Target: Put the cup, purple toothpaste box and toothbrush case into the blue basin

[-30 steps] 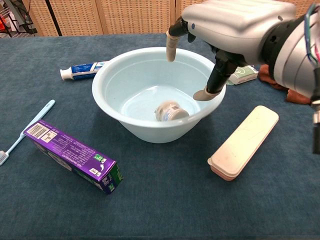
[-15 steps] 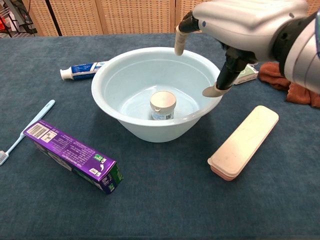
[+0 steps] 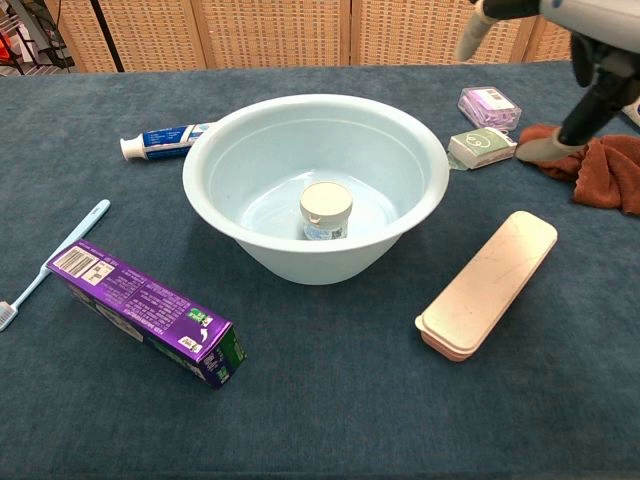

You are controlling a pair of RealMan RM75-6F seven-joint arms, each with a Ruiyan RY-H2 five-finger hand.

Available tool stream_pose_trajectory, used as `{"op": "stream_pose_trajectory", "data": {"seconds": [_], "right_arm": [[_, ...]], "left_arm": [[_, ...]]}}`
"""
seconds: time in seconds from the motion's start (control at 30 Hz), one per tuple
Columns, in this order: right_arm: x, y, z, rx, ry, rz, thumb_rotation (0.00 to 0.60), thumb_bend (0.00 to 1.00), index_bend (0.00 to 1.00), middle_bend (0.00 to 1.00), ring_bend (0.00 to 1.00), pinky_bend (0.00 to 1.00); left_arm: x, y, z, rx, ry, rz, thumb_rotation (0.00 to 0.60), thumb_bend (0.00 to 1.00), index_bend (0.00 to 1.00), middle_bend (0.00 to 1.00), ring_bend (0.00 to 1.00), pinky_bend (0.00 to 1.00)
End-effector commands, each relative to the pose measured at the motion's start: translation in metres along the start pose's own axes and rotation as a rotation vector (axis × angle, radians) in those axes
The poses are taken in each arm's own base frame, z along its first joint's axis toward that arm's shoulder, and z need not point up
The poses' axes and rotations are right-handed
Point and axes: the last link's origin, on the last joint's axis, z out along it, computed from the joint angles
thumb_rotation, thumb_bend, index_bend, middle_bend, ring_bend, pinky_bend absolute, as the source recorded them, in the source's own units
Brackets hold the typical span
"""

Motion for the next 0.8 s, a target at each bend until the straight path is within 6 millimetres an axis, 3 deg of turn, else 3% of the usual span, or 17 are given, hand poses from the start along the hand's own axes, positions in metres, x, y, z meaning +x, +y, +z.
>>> {"op": "stream_pose_trajectory", "data": {"seconds": [0.03, 0.2, 0.37, 0.63, 0.8], "right_arm": [[0.000, 0.022, -0.017, -0.034, 0.012, 0.019, 0.600, 0.21, 0.22, 0.03, 0.04, 0.50], [-0.008, 0.049, -0.044, -0.059, 0.031, 0.053, 0.600, 0.19, 0.18, 0.00, 0.00, 0.41], [-0.039, 0.085, -0.074, -0.104, -0.032, 0.087, 0.600, 0.18, 0.12, 0.00, 0.00, 0.31], [-0.072, 0.113, -0.092, -0.130, -0.097, 0.135, 0.600, 0.16, 0.06, 0.00, 0.00, 0.07], [-0.083, 0.125, -0.098, -0.150, -0.103, 0.152, 0.600, 0.16, 0.03, 0.00, 0.00, 0.02]], "left_arm": [[-0.002, 0.001, 0.000, -0.004, -0.005, 0.007, 0.600, 0.15, 0.00, 0.00, 0.00, 0.00], [-0.007, 0.003, 0.000, -0.007, -0.017, 0.022, 0.600, 0.15, 0.00, 0.00, 0.00, 0.00], [-0.013, 0.006, 0.000, -0.014, -0.029, 0.040, 0.600, 0.15, 0.00, 0.00, 0.00, 0.00], [-0.018, 0.008, 0.000, -0.018, -0.038, 0.054, 0.600, 0.15, 0.00, 0.00, 0.00, 0.00], [-0.020, 0.008, 0.000, -0.019, -0.036, 0.057, 0.600, 0.15, 0.00, 0.00, 0.00, 0.00]]}}
